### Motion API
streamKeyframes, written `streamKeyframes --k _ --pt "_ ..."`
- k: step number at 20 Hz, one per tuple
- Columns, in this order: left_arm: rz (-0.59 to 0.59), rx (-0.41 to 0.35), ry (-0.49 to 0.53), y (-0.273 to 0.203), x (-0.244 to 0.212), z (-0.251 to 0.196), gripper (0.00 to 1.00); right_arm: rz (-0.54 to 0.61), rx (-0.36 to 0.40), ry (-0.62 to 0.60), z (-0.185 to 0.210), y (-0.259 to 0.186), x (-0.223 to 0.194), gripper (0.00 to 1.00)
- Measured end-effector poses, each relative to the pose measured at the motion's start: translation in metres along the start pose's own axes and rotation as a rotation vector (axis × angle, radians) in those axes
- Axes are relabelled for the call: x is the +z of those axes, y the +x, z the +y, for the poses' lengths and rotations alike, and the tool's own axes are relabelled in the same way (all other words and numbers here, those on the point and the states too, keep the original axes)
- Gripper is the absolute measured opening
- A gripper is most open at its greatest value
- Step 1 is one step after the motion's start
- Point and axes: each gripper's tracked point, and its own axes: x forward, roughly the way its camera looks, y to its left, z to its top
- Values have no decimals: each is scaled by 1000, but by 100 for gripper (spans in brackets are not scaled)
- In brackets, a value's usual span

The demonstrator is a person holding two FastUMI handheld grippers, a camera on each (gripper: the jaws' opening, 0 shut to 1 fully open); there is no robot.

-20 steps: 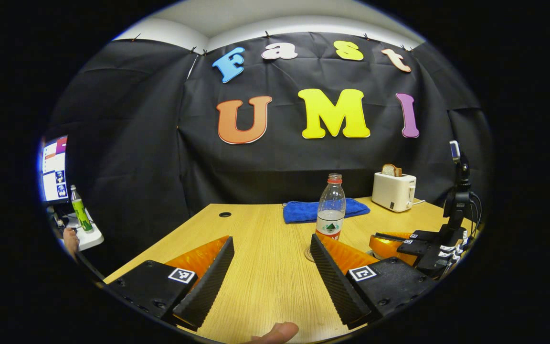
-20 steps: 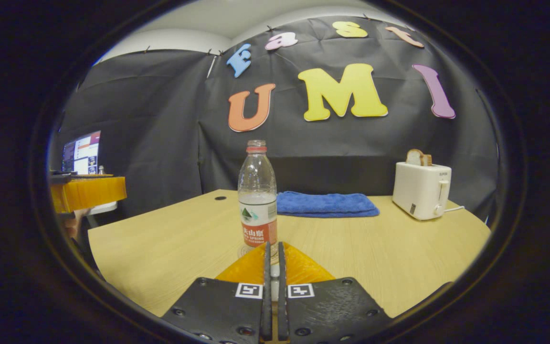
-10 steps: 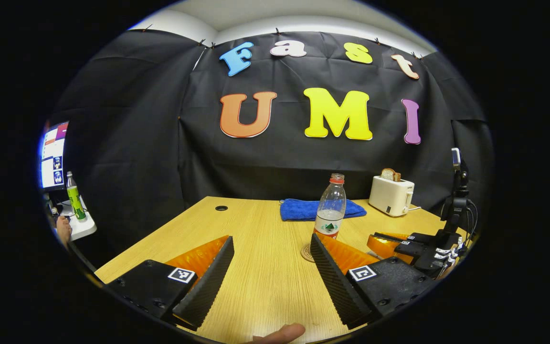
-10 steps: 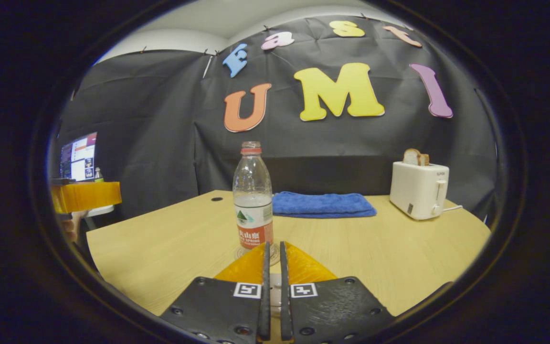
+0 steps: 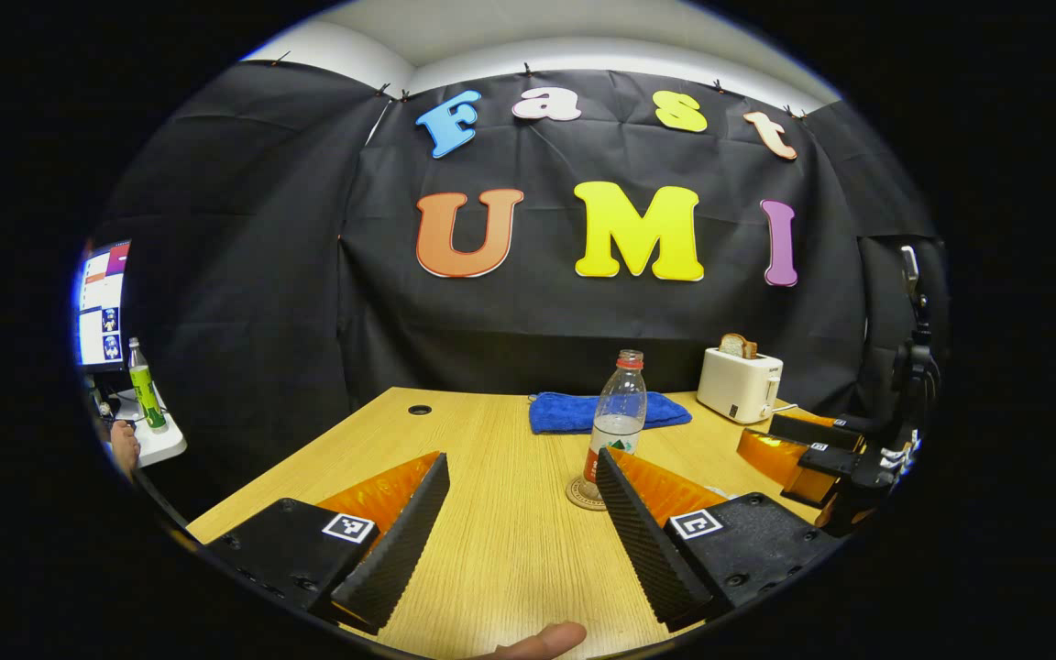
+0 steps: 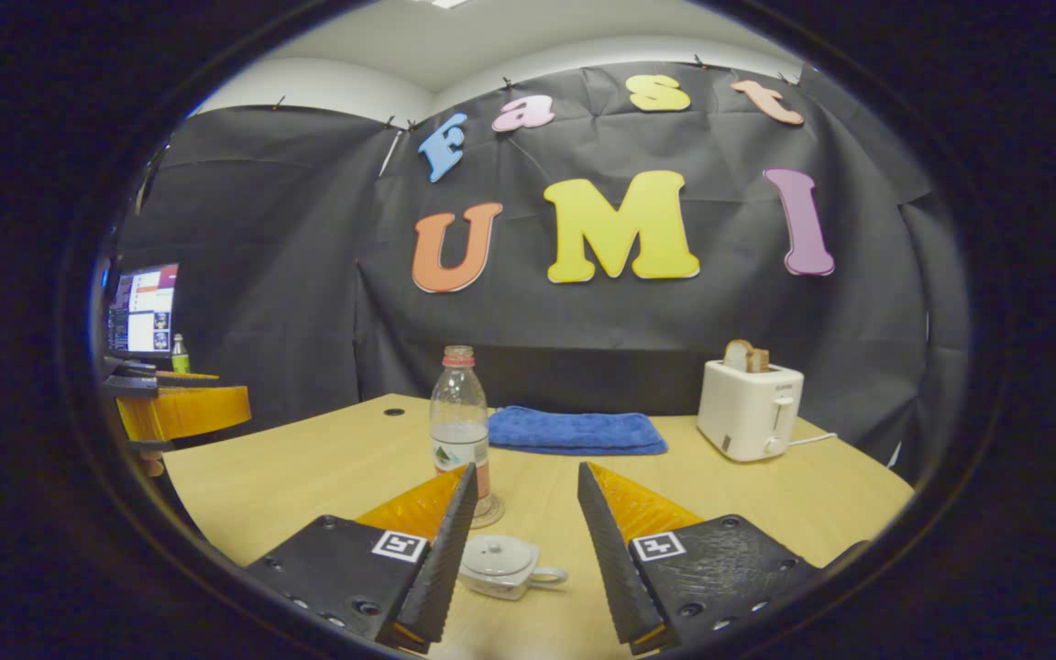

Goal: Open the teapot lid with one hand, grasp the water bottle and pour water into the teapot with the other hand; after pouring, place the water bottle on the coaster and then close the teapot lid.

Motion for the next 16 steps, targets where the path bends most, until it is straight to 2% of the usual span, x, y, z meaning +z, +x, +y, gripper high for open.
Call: streamKeyframes --k 4,5,6,10,11,12,16 --pt "-19 29 18 -11 11 1 100 -38 -23 -20 -17 -40 28 83" --pt "-26 38 20 -15 15 3 100 -56 -39 -40 -23 -51 35 94" --pt "-27 42 22 -17 17 2 100 -78 -65 -60 -32 -64 45 96" --pt "-5 63 20 -25 15 3 100 -144 -144 -52 -60 -109 73 97" --pt "-7 61 18 -26 15 1 100 -150 -164 -40 -68 -118 78 95" --pt "-12 58 14 -27 16 -1 100 -150 -185 -28 -77 -126 81 97" --pt "-27 47 17 -31 20 -13 100 -131 -221 -6 -102 -142 78 95"
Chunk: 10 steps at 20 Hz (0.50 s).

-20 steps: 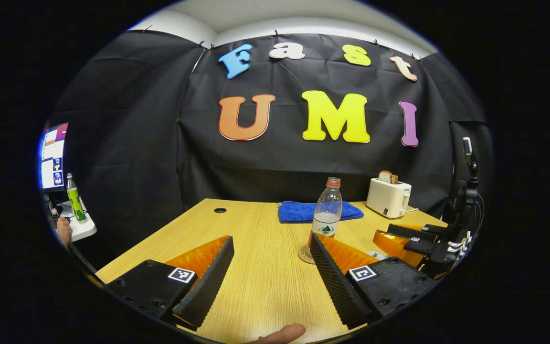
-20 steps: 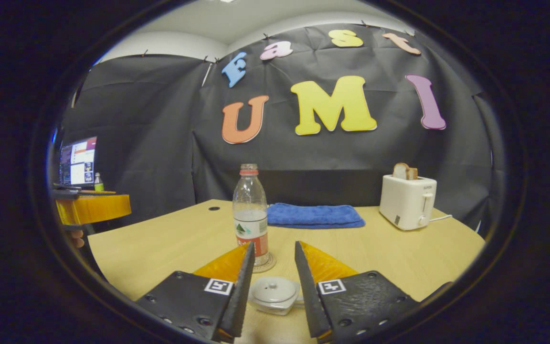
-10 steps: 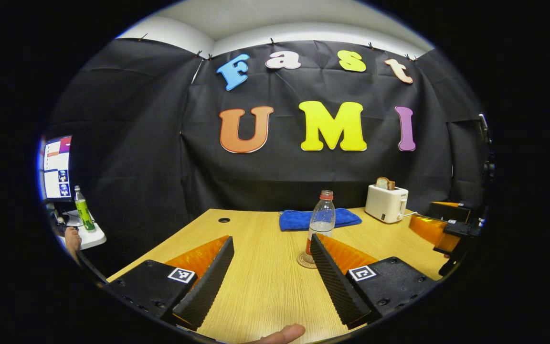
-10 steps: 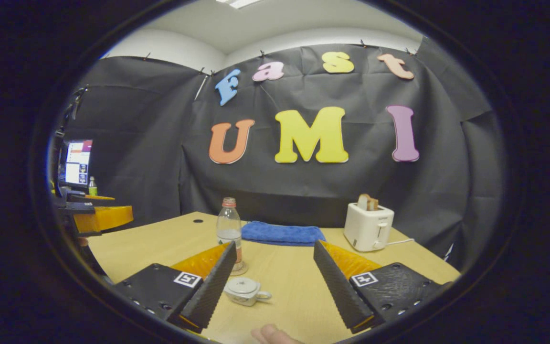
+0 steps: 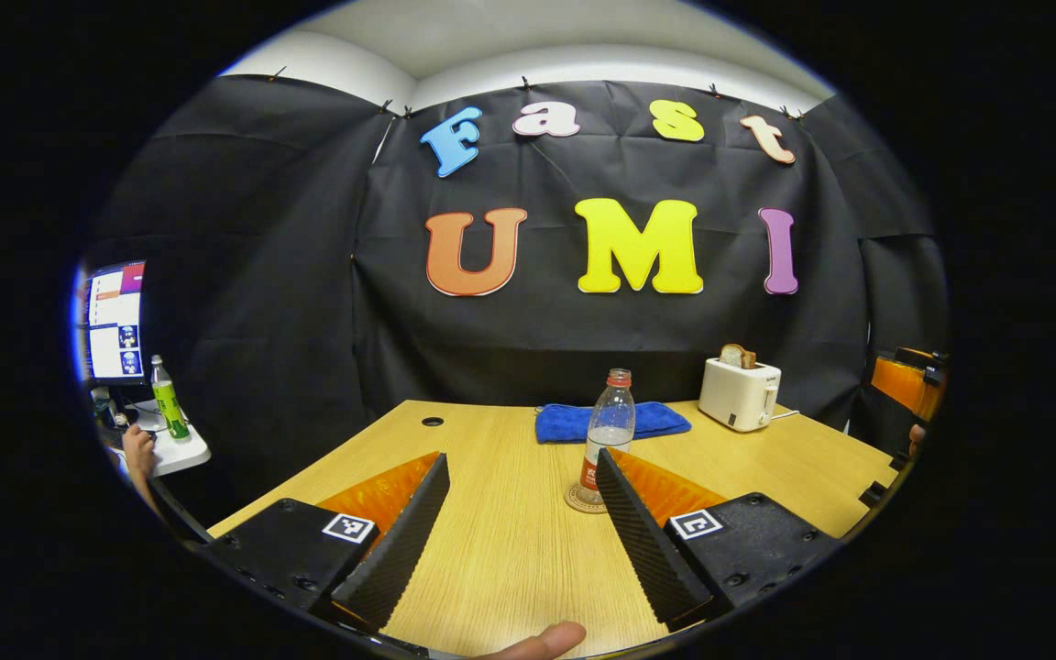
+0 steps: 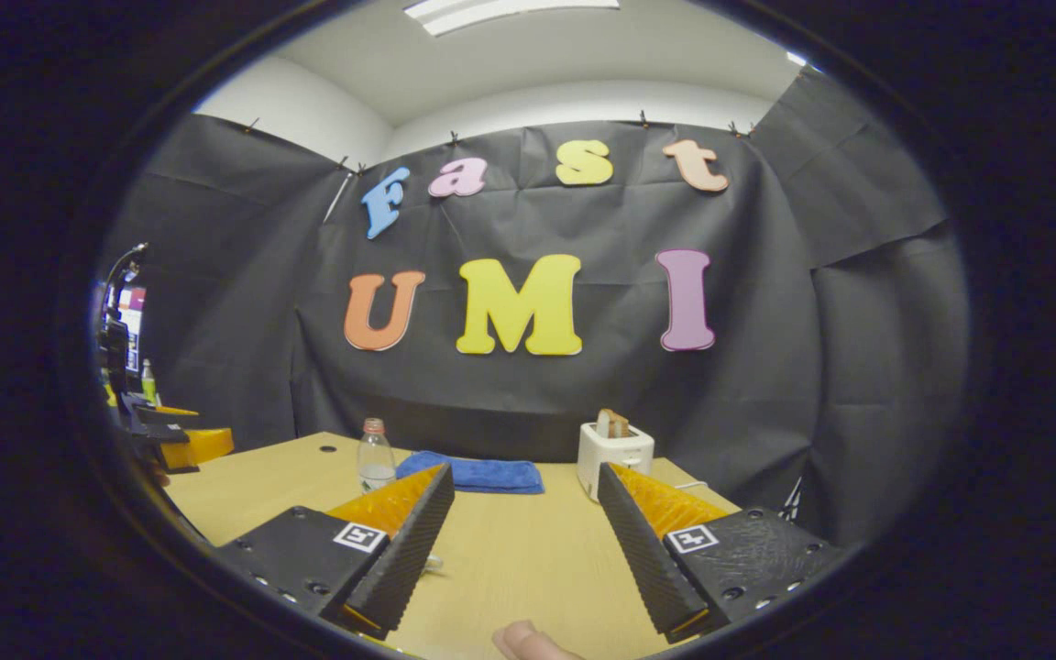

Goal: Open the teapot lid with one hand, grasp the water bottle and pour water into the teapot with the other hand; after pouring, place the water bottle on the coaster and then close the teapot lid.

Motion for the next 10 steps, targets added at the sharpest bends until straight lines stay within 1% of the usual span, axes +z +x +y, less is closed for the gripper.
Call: streamKeyframes --k 3,6,7,8,9,10 --pt "-21 8 13 -2 5 -4 100 8 -34 -7 -19 2 -8 95" --pt "-25 -8 12 -3 5 -12 100 32 -34 0 -23 3 -18 95" --pt "-26 -6 10 -3 5 -12 100 37 -34 0 -23 3 -20 97" --pt "-30 -6 9 -3 6 -12 100 39 -34 0 -23 4 -21 95" --pt "-31 -6 10 -2 6 -12 100 39 -34 -3 -23 4 -21 95" --pt "-26 -7 13 -1 4 -12 100 39 -36 -7 -23 5 -22 97"
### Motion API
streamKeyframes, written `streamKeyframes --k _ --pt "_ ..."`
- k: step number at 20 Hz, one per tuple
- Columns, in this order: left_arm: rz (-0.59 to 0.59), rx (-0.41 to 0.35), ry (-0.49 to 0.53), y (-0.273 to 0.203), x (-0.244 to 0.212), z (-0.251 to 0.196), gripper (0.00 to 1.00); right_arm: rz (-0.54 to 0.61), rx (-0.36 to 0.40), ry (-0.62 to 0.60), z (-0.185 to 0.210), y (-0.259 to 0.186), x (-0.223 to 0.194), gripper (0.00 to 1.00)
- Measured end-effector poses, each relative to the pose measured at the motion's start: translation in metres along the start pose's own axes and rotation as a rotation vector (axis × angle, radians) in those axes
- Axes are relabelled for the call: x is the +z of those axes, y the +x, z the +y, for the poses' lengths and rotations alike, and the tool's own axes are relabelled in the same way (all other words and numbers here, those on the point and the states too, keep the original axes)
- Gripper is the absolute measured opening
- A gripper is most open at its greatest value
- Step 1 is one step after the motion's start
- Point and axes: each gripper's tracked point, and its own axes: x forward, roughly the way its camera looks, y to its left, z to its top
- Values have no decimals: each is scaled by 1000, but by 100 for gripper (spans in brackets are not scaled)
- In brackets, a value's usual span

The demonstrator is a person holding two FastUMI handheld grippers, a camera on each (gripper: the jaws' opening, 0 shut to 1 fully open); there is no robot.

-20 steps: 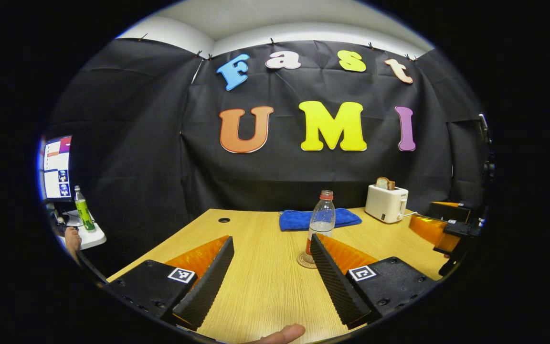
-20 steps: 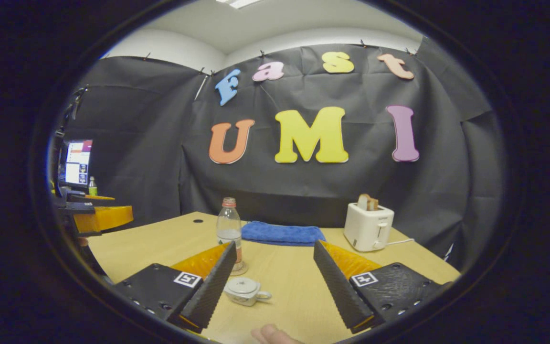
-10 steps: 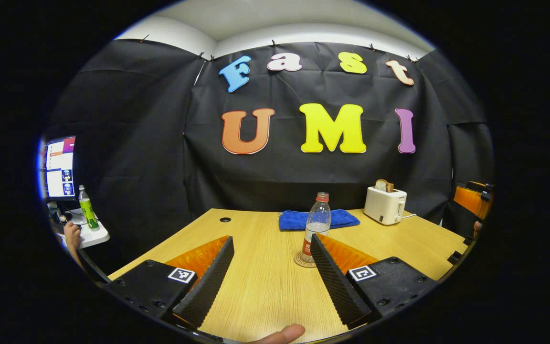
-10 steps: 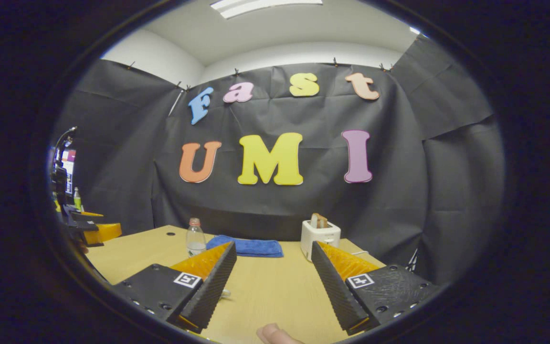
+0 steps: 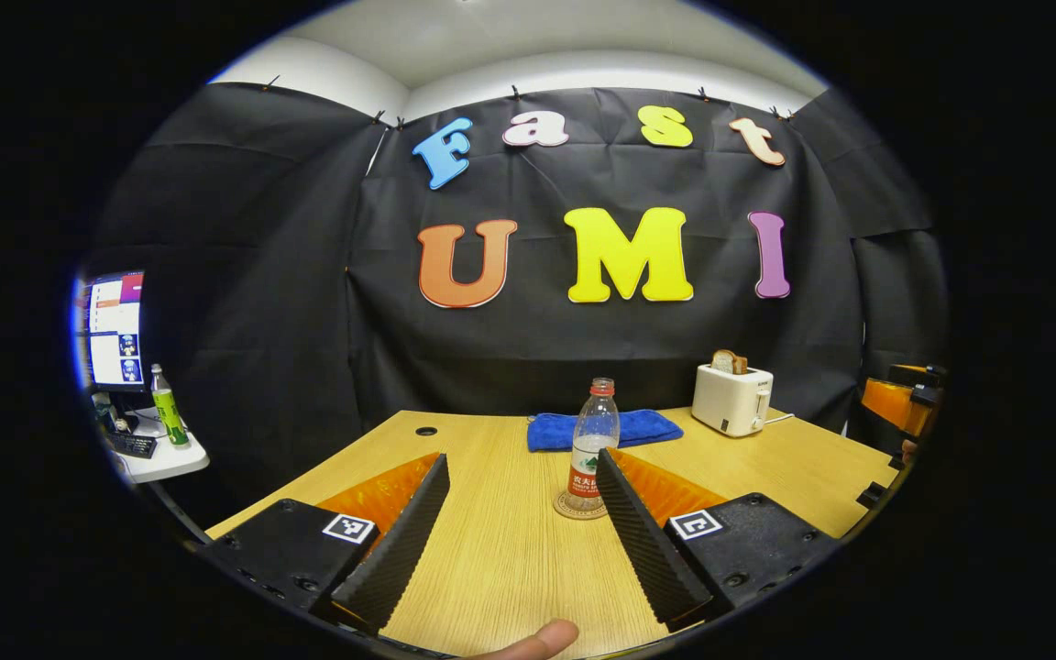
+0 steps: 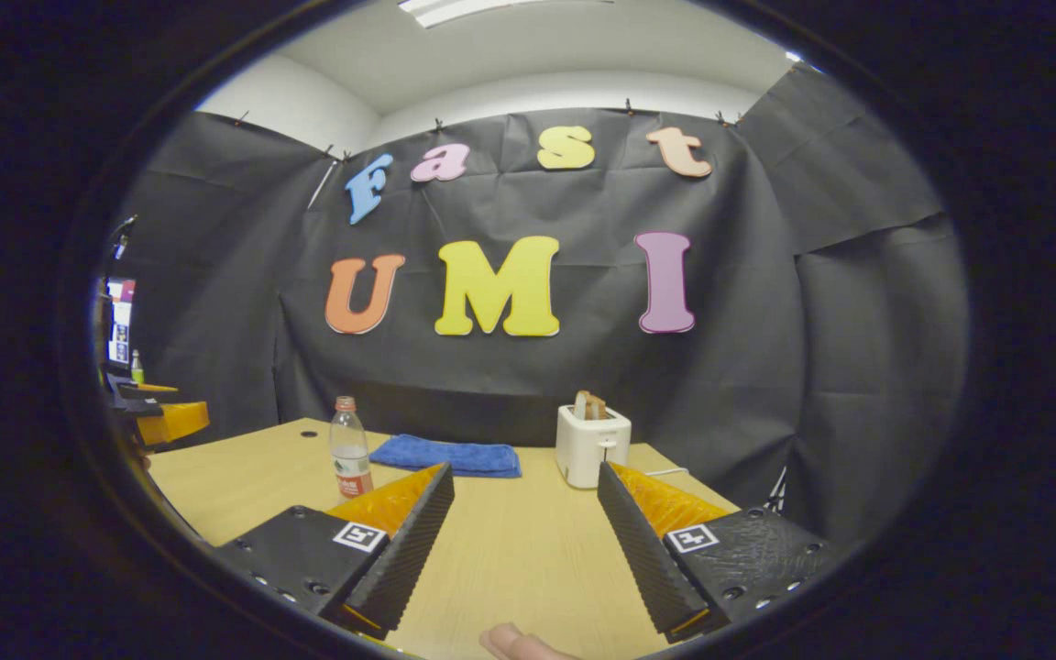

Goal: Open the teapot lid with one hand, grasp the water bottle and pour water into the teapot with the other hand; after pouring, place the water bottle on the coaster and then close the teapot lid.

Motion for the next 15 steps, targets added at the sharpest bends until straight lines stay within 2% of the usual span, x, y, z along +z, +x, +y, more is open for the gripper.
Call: streamKeyframes --k 4,5,8,15 --pt "7 0 1 0 -2 -2 100 14 16 -20 8 0 -7 95" --pt "4 -3 5 1 -1 -4 100 18 26 -19 11 -1 -10 97" --pt "11 6 12 5 -4 -3 100 43 72 18 22 -2 -16 95" --pt "24 -15 6 6 -8 -14 100 31 74 22 25 -3 -17 97"
